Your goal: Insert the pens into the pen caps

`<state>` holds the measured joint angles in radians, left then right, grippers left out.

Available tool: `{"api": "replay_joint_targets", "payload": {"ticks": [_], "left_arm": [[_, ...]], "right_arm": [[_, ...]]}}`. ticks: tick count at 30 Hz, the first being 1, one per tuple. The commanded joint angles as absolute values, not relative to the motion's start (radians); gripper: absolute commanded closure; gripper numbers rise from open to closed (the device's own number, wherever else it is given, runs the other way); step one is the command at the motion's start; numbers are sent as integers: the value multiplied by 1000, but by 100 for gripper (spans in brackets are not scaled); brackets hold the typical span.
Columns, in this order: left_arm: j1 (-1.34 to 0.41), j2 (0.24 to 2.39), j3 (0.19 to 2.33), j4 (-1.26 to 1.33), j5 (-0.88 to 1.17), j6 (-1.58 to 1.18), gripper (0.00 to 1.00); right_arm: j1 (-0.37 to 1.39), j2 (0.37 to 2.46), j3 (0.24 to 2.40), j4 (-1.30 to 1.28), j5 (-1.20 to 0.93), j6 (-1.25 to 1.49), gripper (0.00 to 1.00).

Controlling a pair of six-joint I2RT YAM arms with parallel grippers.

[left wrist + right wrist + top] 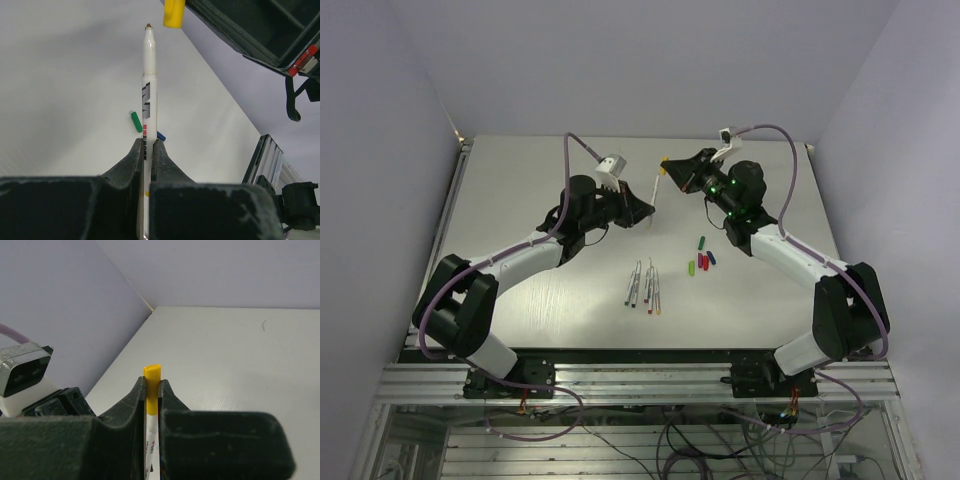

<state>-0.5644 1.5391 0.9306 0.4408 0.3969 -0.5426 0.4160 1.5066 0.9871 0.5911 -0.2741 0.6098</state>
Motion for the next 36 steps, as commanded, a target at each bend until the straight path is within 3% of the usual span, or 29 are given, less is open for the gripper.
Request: {"api": "replay_joint_targets", "payload": {"ticks": [1,36], "left_arm": [[-558,1519,934,502,426,-546,93],[-558,1472,892,514,411,-528,93]], "right_arm": [[427,1522,995,638,-283,614,100],[444,1525,1006,666,-277,658,100]]}}
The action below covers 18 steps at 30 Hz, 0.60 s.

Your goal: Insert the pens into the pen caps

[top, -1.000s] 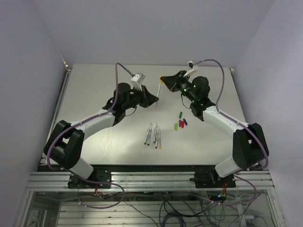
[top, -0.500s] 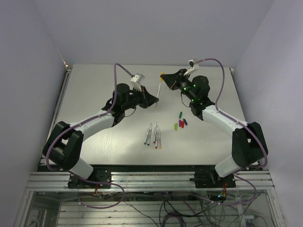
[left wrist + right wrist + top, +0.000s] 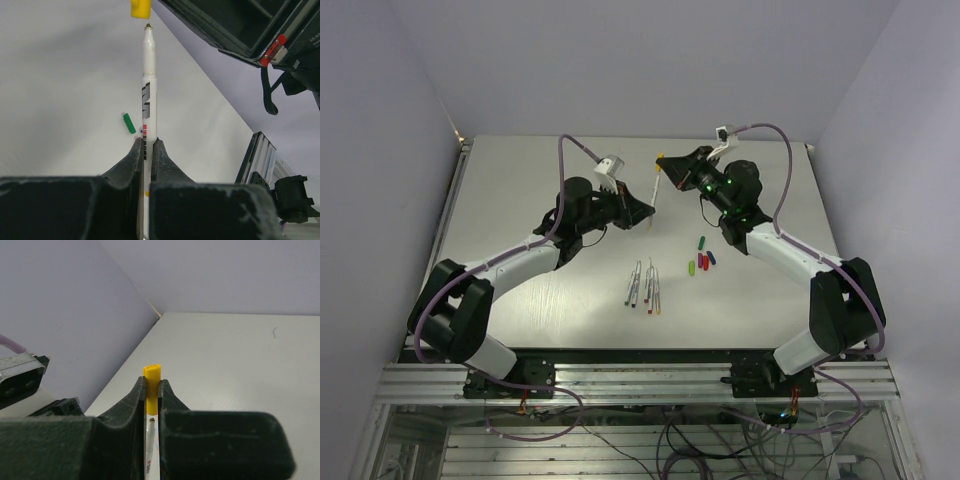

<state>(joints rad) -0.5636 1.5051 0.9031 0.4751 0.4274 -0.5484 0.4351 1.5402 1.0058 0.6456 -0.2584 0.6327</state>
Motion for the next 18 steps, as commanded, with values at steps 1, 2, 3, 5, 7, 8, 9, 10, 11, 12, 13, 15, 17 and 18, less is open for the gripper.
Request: {"api": "replay_joint_targets", "payload": {"ticks": [1,2,3,5,7,8,9,10,11,12,13,15,17,18], "left_arm": [[-558,1471,889,516,406,-528,93],[-558,1470,888,516,401,-528,93],[-558,1467,887,518,398,-528,93],[-558,1463,885,517,390,-526,93],[-558,1456,884,514,383,-524,93],[-557,1455,884,508,381,-522,93],[-558,1452,882,505,379,-518,93],[-558,1449,880,503,376,-517,93],[-558,1446,878,500,373,-517,93],[-558,1445,876,501,371,-517,93],[-558,1442,875,499,370,-517,93],[-558,1442,875,491,369,-515,93],[-558,1443,874,485,376,-512,93],[-558,1443,873,483,378,-510,93]], "right_arm": [[446,1523,993,662,-277,660,100],[448,1521,979,659,-278,659,100],[450,1518,973,658,-277,658,100],[452,1514,966,653,-277,658,100],[454,1510,962,648,-277,655,100],[454,1510,960,647,-274,654,100],[454,1508,957,649,-274,652,100],[454,1505,955,654,-272,651,100],[455,1505,955,655,-269,650,100],[455,1506,957,654,-267,650,100],[456,1506,957,655,-270,647,100],[456,1504,957,664,-266,646,100],[456,1503,960,670,-259,642,100],[454,1503,963,672,-255,641,100]]}}
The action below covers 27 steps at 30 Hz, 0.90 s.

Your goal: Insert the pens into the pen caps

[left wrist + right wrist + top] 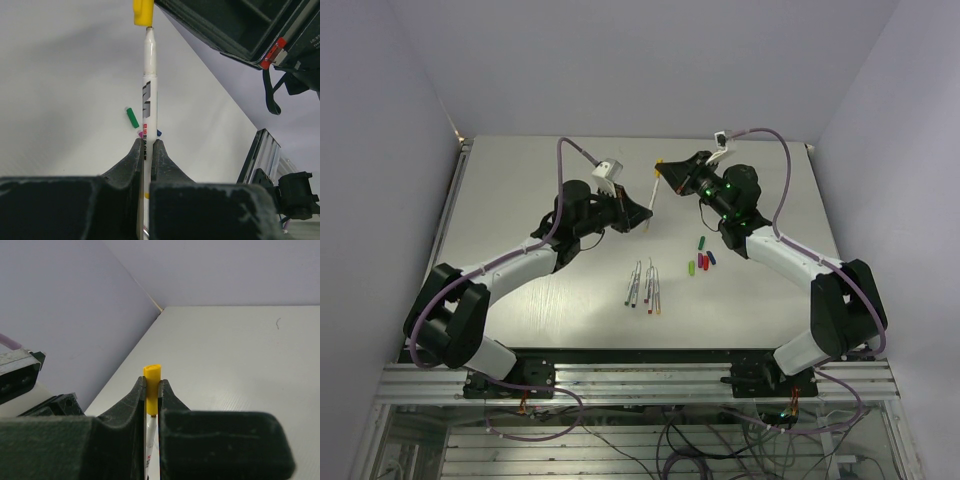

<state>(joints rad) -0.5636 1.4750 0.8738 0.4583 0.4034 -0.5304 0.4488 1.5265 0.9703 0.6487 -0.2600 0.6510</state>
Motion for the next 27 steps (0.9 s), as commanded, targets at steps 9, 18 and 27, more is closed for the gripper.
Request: {"api": "replay_joint_targets", "payload": {"ticks": [9,18,27], "left_arm": [[-558,1440,870,459,375,-497,93],[-558,1445,869,467,370,-497,93],[-558,1457,880,480,383,-494,93]], "right_arm": [[456,1507,973,708,-233,646,100],[456,1503,981,679,-225,631,100],[456,1522,980,695,-238,652,100]]}}
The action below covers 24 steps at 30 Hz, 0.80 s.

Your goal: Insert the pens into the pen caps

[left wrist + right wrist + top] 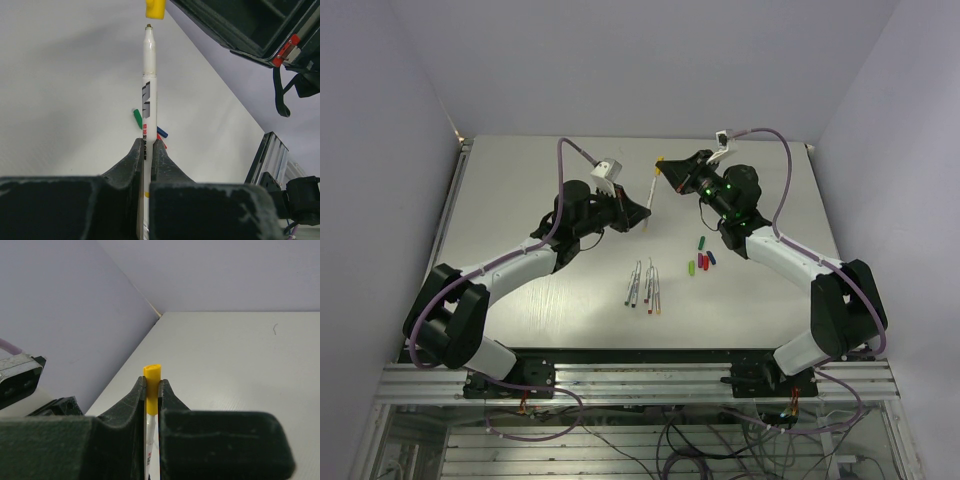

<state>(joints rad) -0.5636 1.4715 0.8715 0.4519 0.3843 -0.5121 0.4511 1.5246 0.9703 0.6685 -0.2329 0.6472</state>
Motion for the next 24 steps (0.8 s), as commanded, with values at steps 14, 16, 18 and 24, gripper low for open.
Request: {"api": "replay_joint_targets", "payload": {"ticks": [14,16,18,24], "left_arm": [[-556,1453,871,511,376,-507,93],[-557,1453,872,509,373,-506,93],[-556,1450,870,504,369,-504,93],[-557,1444,866,477,375,-493,93]], "right_arm": [[469,1537,958,698,-259,667,100],[470,1536,954,694,-259,665,100],[471,1533,950,691,-255,662,100],[470,1531,952,691,-243,648,100]]}}
